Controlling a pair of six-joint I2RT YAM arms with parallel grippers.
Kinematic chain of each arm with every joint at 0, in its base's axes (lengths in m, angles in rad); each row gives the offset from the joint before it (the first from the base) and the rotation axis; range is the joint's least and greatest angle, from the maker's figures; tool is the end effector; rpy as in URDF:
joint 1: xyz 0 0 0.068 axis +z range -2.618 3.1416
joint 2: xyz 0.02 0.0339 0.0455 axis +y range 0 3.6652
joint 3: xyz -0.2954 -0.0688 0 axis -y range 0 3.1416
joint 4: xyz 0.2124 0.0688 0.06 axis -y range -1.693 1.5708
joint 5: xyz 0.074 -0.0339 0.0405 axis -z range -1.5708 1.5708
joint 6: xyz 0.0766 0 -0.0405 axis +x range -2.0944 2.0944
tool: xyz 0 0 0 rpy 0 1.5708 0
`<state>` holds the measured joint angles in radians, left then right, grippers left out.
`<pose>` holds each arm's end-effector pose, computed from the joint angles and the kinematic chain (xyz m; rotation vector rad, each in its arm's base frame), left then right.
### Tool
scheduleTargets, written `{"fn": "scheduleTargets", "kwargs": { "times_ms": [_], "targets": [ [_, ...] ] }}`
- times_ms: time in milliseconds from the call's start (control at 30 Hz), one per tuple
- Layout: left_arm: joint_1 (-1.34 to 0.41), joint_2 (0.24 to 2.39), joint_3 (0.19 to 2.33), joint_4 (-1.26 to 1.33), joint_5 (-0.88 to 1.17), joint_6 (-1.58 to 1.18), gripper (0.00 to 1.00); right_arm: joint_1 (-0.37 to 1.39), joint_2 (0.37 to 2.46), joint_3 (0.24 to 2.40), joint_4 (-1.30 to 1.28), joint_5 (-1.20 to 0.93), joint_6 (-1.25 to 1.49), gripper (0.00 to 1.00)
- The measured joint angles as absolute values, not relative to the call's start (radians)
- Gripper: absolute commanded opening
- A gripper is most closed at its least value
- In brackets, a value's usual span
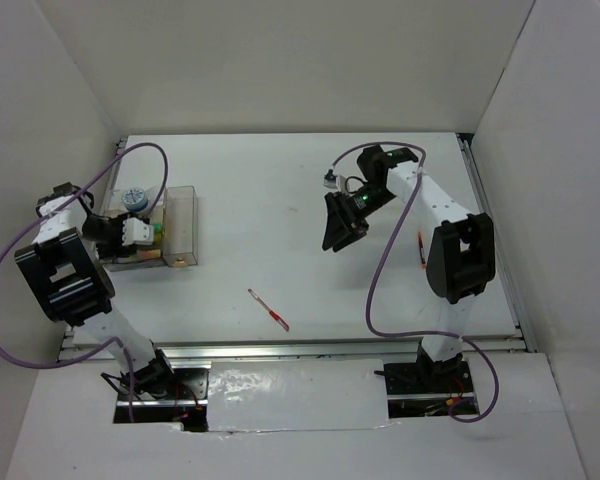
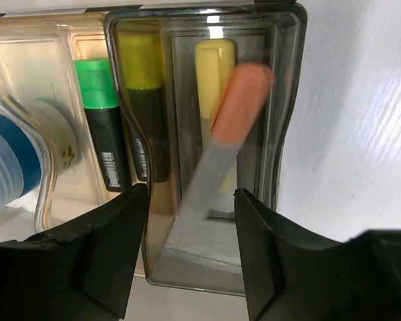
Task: Sort the stationery into containers
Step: Place the pen in the storage box.
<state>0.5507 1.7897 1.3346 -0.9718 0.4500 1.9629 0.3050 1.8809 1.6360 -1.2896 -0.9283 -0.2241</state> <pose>0.2917 0.1400 0.2209 1.7662 2.0032 -0.0057 0.3012 0.1591 0.2817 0.7581 -2.7011 -1.4054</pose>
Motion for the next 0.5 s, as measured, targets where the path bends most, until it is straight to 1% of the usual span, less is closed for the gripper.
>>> {"fn": "scheduleTargets", "kwargs": {
  "times_ms": [133, 200, 300, 400, 500],
  "targets": [
    [0.558, 1.774, 1.338, -0.973, 0.472, 1.963, 0.65, 0.319, 1.881, 1.636, -1.289, -0.921, -0.222, 0.61],
    [0.561, 1.763, 1.366, -1.0, 0.5, 1.963, 0.62, 0.326, 1.88, 1.636, -1.288, -0.917, -0.22, 0.61],
    [0.562, 1.731, 1.442, -1.05, 0.567, 1.963, 0.56, 0.334, 1.874, 1.631, -1.281, -0.907, -0.213, 0.6],
    [0.552, 1.645, 1.498, -1.09, 0.643, 1.962, 0.52, 0.336, 1.853, 1.617, -1.274, -0.895, -0.204, 0.6],
    [0.475, 1.53, 1.52, -1.139, 0.698, 1.952, 0.53, 0.336, 1.835, 1.612, -1.269, -0.886, -0.197, 0.6]
  ]
}}
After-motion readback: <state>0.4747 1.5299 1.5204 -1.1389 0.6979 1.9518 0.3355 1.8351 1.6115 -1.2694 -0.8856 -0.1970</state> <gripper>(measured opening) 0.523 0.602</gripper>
